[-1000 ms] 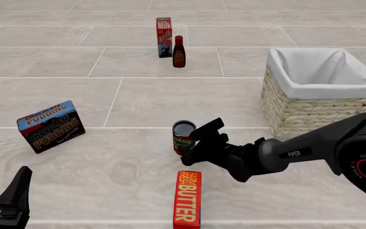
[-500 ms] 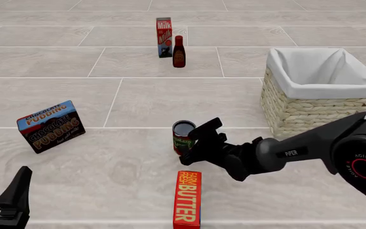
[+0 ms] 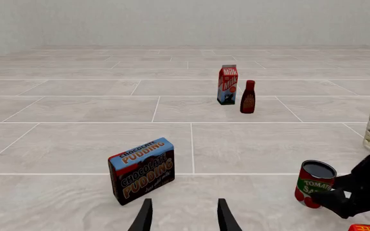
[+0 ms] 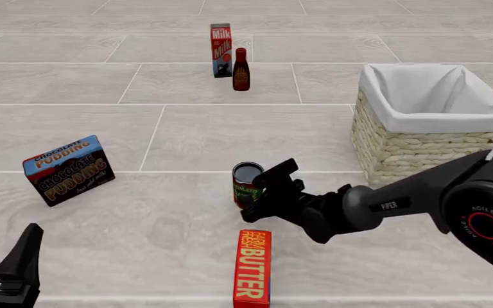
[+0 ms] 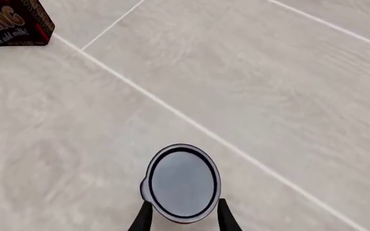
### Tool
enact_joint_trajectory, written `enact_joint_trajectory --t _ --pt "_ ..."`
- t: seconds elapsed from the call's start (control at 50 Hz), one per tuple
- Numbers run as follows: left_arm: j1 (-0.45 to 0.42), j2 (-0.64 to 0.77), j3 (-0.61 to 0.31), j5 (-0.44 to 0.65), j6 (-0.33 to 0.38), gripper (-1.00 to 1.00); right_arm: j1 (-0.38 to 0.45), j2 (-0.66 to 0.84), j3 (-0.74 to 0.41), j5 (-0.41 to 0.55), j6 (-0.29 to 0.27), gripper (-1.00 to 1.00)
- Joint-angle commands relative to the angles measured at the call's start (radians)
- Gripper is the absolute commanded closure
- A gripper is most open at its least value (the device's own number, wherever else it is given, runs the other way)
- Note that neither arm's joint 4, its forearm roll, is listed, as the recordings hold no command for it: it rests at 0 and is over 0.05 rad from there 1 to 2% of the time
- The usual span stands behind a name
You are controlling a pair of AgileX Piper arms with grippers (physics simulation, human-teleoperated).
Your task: Pick the tomato sauce and place it in the basket.
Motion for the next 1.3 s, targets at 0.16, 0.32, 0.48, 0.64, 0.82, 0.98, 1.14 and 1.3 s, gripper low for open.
enact_joint_trajectory --t 0.16,0.32,0.48,0.64,0.82,0.98,1.14,1.3 --pt "0.000 0.000 0.000 0.000 0.000 -1.00 0.000 0.010 -0.018 0.010 -0.004 -1.00" --pt "0.000 0.000 0.000 0.000 0.000 -1.00 0.005 0.017 -0.023 0.011 -0.001 -1.00" --pt "0.000 0.000 0.000 0.000 0.000 -1.00 0.006 0.018 -0.027 0.016 -0.002 -1.00" --pt "0.000 0.000 0.000 0.000 0.000 -1.00 0.008 0.027 -0.032 0.012 -0.002 -1.00" --pt "0.000 0.000 0.000 0.000 0.000 -1.00 0.006 0.032 -0.042 0.020 -0.005 -1.00" --pt "0.000 0.000 0.000 0.000 0.000 -1.00 0.005 0.034 -0.048 0.024 -0.007 -1.00" --pt "0.000 0.000 0.000 0.000 0.000 -1.00 0.002 0.031 -0.056 0.035 -0.009 -1.00" --pt "0.000 0.000 0.000 0.000 0.000 -1.00 0.002 0.037 -0.064 0.038 -0.013 -1.00"
